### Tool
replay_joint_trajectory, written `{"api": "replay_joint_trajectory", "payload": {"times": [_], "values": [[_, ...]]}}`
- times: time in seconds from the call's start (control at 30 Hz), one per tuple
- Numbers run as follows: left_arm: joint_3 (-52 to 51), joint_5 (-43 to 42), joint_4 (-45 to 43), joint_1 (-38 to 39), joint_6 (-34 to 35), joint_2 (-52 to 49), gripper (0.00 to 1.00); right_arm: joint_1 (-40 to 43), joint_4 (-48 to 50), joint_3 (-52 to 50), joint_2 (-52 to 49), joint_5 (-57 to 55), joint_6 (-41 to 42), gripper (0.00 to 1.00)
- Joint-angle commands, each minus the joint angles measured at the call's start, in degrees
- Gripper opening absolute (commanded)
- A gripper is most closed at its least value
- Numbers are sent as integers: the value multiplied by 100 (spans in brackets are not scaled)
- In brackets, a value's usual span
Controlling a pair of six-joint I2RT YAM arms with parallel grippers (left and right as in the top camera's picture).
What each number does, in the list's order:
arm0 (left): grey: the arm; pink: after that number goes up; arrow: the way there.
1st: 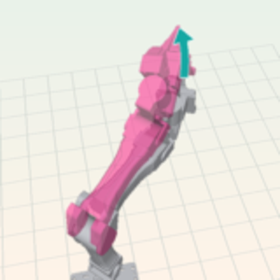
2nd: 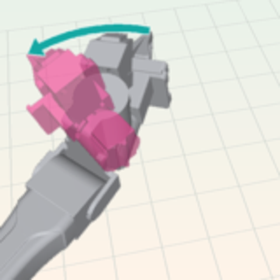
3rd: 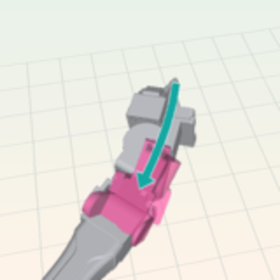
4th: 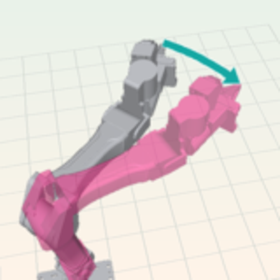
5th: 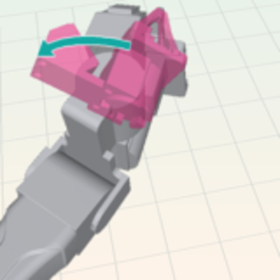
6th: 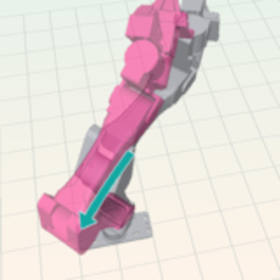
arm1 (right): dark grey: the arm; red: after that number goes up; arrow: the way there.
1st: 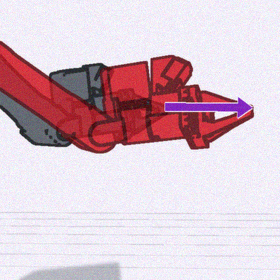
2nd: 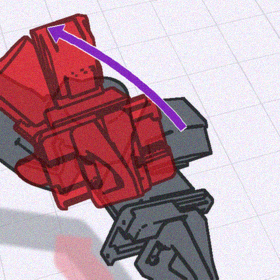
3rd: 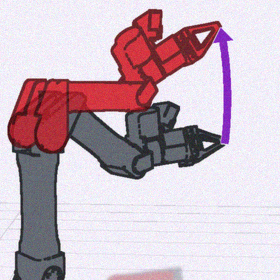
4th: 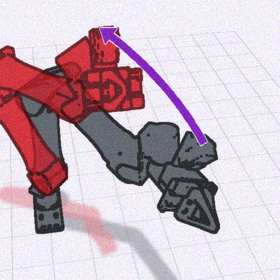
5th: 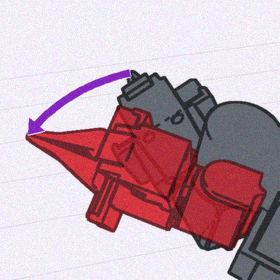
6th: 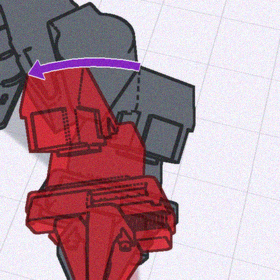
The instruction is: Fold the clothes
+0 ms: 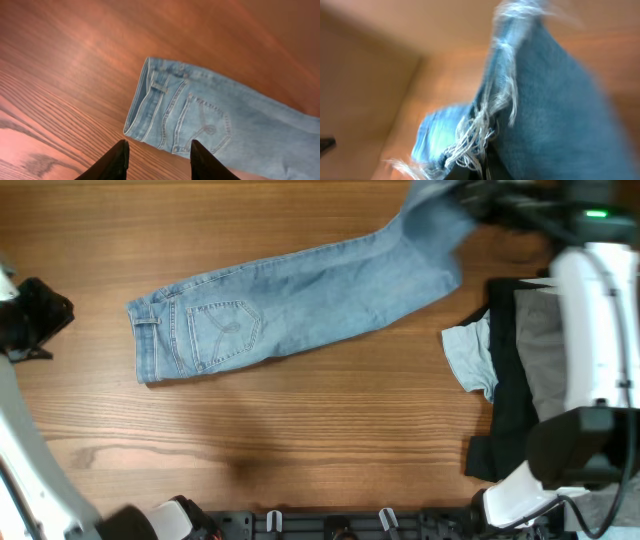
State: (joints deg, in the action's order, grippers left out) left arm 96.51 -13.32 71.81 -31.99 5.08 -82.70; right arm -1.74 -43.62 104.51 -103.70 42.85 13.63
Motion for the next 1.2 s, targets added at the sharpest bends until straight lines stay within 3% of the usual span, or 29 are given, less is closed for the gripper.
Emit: {"api": "replay_joint_trajectory", "payload": {"times": [0.0,0.13,0.23,0.47,0.6,0.63,0.7,0.77,0.83,0.9,1.03,1.1,1.17], "values": [[72,-31,4,-33,33,439,41,-1749,-245,59,-96,-1622,17,4],[72,-76,50,-2,225,579,41,-3449,-140,55,-529,-3399,7,5],[70,-273,138,52,236,579,40,-4236,719,52,-1043,-3639,11,4],[70,-269,208,66,293,577,41,-4680,3442,52,-1707,-3383,640,5],[70,-269,243,66,293,577,41,-4686,4199,52,-2133,-3053,1095,9],[70,-269,249,66,293,577,42,-4697,4277,52,-2221,-2822,1097,13],[70,-269,264,66,293,577,42,-4736,4275,52,-2356,-2535,1095,20],[70,-269,264,66,291,577,42,-4784,4207,48,-2398,-2321,1078,40],[68,-269,264,66,291,577,43,-4839,4212,48,-2398,-2168,1040,37],[68,-269,264,66,291,577,43,-4850,4186,48,-2396,-2028,1034,59],[68,-271,264,111,291,577,51,-4625,3252,50,-2258,-2337,317,59],[68,-306,264,262,289,577,50,-4262,2151,57,-1893,-2883,-114,61],[68,-455,216,592,286,549,30,-3727,1163,57,-1456,-3040,-188,61]]}}
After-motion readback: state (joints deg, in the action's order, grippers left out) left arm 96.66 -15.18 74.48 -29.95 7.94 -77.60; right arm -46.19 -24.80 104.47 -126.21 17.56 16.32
